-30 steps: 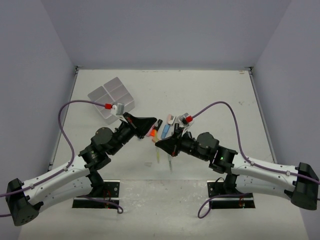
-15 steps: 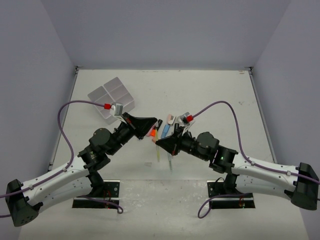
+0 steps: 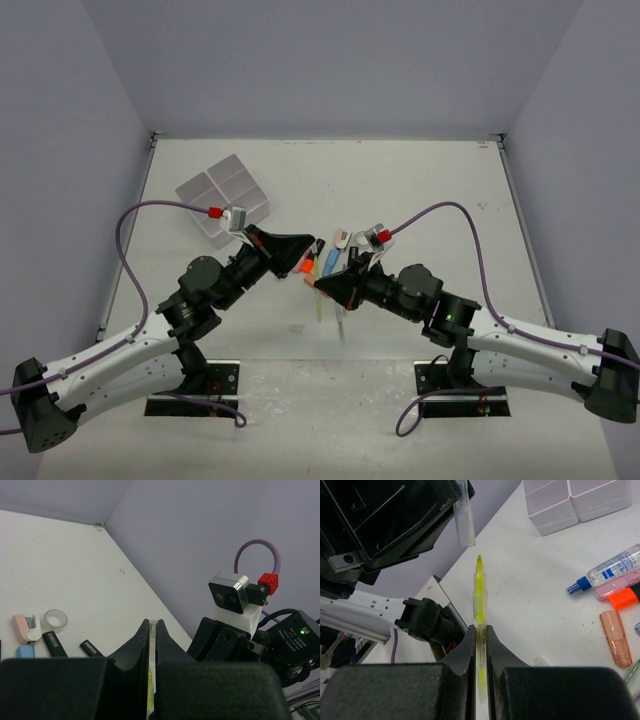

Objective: Sort the stationery into containers
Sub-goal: Close the pen cap on the pen.

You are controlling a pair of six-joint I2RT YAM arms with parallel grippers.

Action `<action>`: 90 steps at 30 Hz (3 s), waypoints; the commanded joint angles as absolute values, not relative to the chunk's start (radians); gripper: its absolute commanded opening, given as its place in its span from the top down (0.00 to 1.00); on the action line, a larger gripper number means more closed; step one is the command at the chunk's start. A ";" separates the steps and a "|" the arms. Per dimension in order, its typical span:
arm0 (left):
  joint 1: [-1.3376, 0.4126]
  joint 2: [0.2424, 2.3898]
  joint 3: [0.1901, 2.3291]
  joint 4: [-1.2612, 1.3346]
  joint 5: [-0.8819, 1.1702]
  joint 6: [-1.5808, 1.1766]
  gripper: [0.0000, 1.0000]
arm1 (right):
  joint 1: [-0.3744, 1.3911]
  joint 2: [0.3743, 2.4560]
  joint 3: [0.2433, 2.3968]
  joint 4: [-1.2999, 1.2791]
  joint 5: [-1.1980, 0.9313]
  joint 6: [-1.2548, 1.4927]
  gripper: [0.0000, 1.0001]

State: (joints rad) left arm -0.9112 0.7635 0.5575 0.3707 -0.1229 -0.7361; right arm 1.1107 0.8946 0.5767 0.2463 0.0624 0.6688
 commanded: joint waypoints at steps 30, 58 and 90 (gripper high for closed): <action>-0.914 0.777 0.531 0.350 -0.029 -0.719 1.00 | 1.111 0.898 0.848 0.146 0.176 0.445 1.00; -0.916 0.746 0.653 0.382 0.159 -0.592 1.00 | 1.111 0.978 0.808 0.225 -0.047 0.402 0.66; -0.914 0.785 0.760 0.241 0.085 -0.537 0.90 | 1.111 0.951 0.836 0.176 -0.080 0.336 1.00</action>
State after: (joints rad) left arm -0.9145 0.7814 0.7601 0.2432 0.0677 -0.5525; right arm 1.1046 0.9611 0.7940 0.1704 -0.0933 0.3627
